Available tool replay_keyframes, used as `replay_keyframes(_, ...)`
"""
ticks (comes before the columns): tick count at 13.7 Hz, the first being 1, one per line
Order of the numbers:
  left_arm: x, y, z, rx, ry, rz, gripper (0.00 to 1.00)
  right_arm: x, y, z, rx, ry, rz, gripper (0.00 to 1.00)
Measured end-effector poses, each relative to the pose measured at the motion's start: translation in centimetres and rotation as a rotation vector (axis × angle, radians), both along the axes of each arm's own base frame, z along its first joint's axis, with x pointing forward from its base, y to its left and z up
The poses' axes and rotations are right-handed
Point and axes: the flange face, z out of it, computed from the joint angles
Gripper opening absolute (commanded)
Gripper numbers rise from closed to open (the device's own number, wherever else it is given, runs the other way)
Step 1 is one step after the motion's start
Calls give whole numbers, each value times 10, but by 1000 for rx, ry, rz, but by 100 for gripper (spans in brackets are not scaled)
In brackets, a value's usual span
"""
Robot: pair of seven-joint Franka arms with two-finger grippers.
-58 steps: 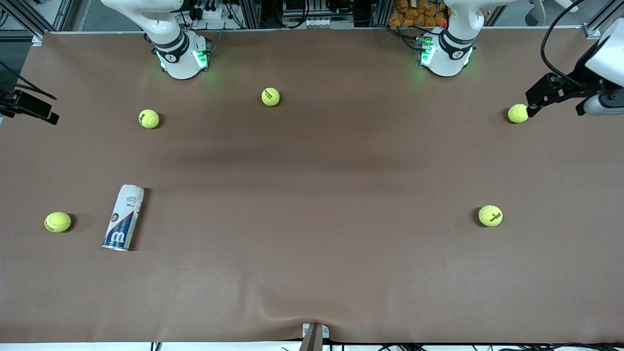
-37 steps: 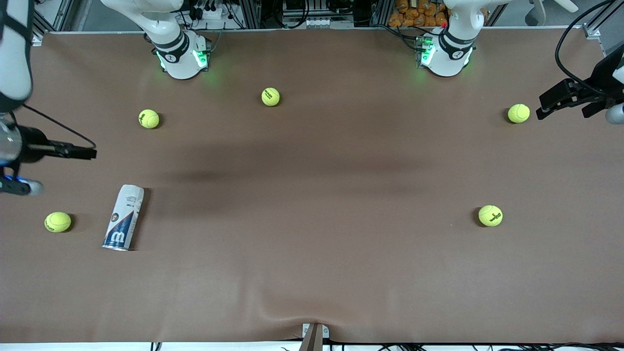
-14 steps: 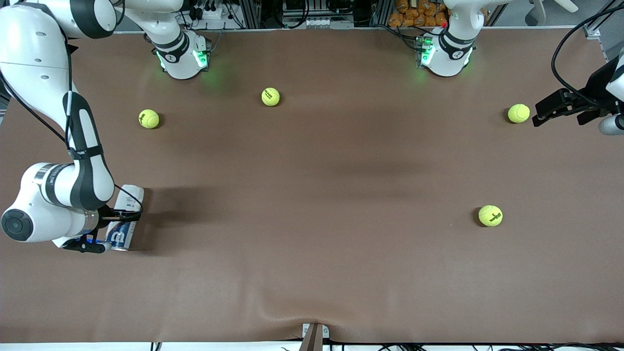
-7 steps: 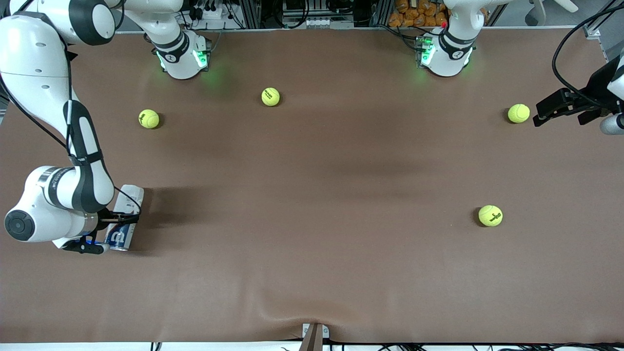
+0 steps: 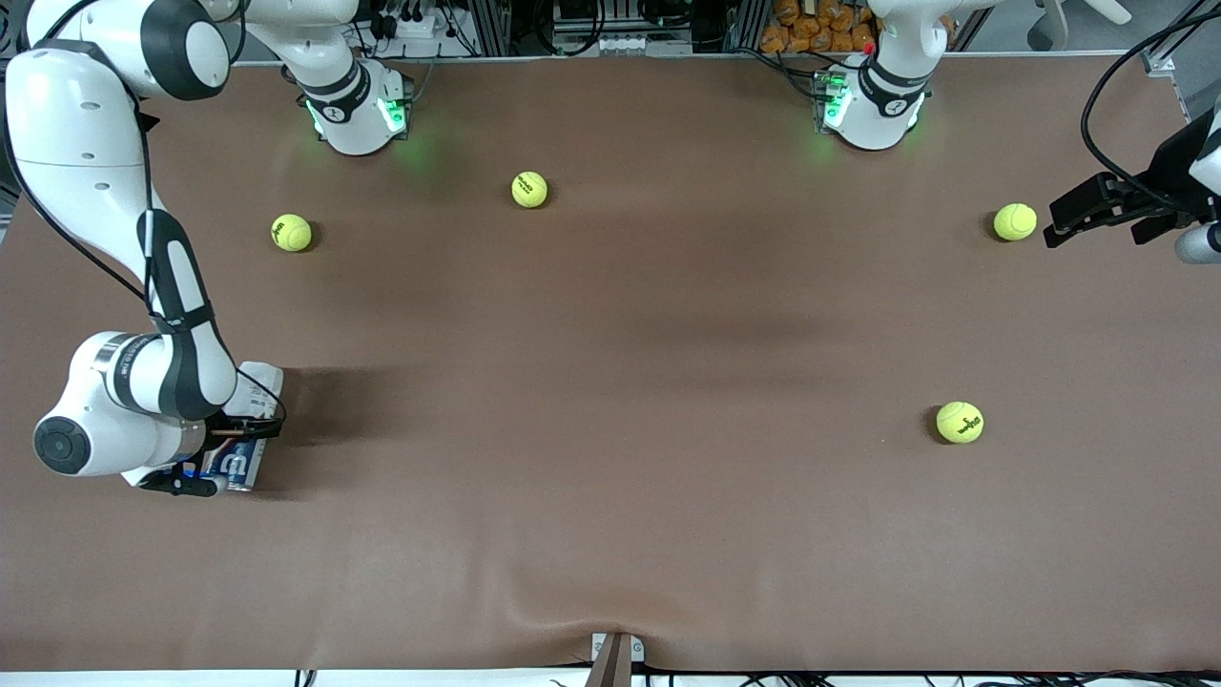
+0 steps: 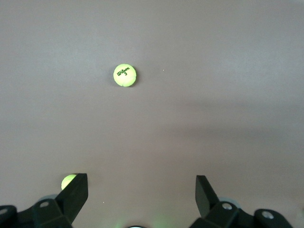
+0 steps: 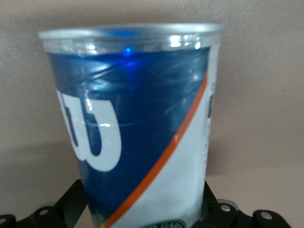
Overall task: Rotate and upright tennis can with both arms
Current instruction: 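Lift and carry the can with the right gripper toward the table middle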
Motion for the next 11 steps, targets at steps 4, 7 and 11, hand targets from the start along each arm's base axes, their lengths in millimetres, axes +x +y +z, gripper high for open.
replay_keyframes(4,0,7,-1,-1,1,-25,100,3,0,1,-3,-20,3,73)
replay_keyframes(7,1,15,-1,-1,2,-21,100,4,-1,3,3,-29,37,69)
replay_keyframes(11,2,15,-4,-2,7,-21,100,20,3,23,3,-87,113,71)
